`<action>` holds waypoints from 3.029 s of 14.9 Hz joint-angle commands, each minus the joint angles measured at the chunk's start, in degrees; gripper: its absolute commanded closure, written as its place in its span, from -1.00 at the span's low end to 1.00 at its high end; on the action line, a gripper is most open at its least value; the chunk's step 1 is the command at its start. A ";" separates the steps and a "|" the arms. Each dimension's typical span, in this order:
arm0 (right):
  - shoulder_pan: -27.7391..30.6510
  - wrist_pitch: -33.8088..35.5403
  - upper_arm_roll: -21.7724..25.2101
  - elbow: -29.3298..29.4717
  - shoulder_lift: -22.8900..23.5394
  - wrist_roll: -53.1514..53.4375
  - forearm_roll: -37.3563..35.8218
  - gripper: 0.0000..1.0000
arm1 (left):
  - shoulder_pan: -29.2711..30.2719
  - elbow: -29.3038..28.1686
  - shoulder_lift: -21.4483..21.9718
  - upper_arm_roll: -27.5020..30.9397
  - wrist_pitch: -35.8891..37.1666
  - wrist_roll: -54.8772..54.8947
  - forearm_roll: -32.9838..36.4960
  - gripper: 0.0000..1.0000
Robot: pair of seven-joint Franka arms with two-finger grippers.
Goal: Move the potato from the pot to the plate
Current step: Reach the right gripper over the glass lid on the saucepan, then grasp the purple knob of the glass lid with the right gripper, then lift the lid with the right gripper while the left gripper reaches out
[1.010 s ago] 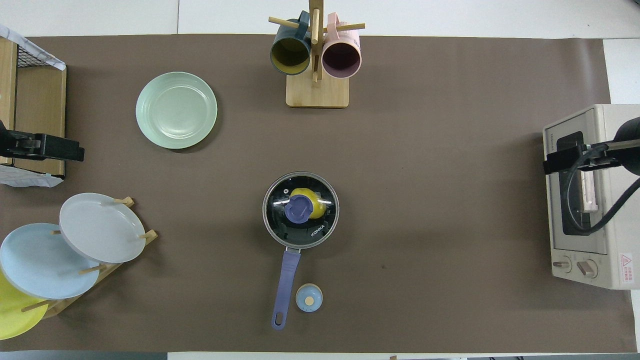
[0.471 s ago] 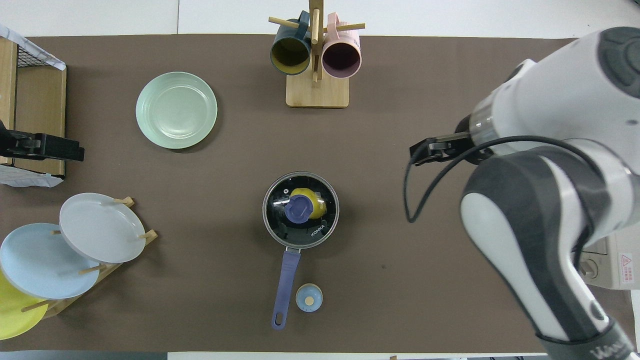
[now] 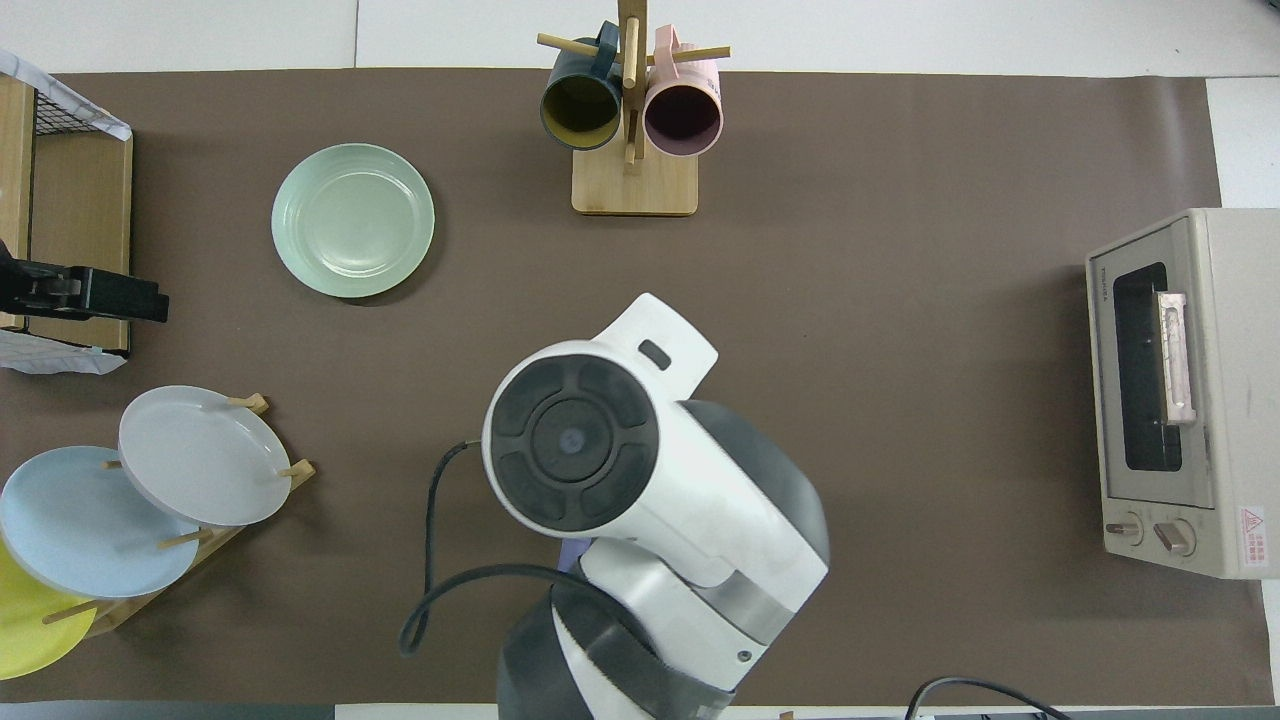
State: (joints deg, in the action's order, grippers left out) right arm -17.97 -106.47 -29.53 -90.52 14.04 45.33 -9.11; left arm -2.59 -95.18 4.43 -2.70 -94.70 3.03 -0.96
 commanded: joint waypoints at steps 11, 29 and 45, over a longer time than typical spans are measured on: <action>2.59 -16.93 -0.17 -14.68 -0.07 -2.52 -2.41 -1.00 | -0.31 -2.03 1.46 -0.02 -1.02 0.31 0.88 -1.00; 2.67 -23.53 -0.08 -18.38 0.63 -6.57 -6.08 -0.91 | -1.27 -2.03 1.55 -0.11 -1.02 0.23 0.88 -1.00; 3.29 -18.10 -0.09 -10.23 2.65 -4.45 -6.36 0.08 | -1.27 -2.03 1.55 -0.11 -0.84 0.49 0.88 -1.00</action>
State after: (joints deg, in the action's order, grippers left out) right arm -15.61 -128.97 -29.35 -106.35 14.75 40.88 -14.23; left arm -3.27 -95.37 4.43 -3.19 -94.70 3.04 -0.96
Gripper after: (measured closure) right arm 0.344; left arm 0.000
